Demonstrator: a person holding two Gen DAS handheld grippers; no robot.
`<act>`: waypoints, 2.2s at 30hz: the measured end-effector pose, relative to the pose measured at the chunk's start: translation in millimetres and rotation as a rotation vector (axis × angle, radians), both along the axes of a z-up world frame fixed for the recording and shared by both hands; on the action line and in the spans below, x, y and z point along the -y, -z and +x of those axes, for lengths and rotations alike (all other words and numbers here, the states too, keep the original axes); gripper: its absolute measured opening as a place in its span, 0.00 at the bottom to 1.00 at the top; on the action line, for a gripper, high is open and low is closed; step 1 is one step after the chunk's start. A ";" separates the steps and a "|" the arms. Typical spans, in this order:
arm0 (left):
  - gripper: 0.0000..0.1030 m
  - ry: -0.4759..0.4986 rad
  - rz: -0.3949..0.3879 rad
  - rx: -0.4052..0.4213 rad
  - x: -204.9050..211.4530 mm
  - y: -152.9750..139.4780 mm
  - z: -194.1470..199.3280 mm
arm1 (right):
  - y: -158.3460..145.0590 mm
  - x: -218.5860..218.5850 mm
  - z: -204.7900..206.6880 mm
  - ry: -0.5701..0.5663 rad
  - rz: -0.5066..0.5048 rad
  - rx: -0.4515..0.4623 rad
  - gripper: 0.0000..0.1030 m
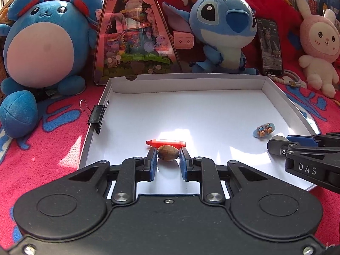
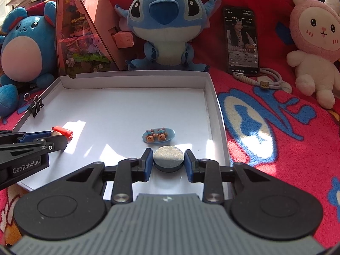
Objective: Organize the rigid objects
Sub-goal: 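Carry the nut and disc into the white box and open both tools, then withdraw both tools from the box toward the remaining objects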
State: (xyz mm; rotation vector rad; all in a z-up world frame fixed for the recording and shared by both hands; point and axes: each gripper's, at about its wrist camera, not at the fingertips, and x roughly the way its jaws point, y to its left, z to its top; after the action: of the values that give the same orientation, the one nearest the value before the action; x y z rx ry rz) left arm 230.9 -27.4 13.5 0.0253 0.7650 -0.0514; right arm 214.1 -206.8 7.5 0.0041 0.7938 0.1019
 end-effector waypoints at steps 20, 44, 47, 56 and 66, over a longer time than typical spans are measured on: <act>0.21 -0.008 0.010 0.009 0.2 2.2 6.5 | 0.2 -3.8 5.3 -0.005 -0.012 -0.007 0.36; 0.64 0.081 -0.028 0.071 -10.5 -34.3 -39.9 | -26.6 -3.4 -27.6 -0.062 -0.010 0.047 0.62; 0.66 0.100 -0.034 0.078 -10.2 -37.6 -53.1 | -29.8 -7.5 -40.3 -0.089 -0.022 0.065 0.64; 0.73 0.140 -0.046 0.098 -10.2 -40.5 -92.8 | -34.8 -7.0 -75.5 -0.131 0.003 0.093 0.74; 0.79 0.176 -0.028 0.133 -13.9 -42.9 -135.9 | -38.8 3.4 -113.1 -0.127 -0.007 0.146 0.84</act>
State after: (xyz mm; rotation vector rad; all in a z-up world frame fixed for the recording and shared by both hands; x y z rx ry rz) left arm 95.0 -13.4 56.4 0.0685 0.6277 -0.2254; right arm 101.0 -210.2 46.4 -0.0600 0.6480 0.2177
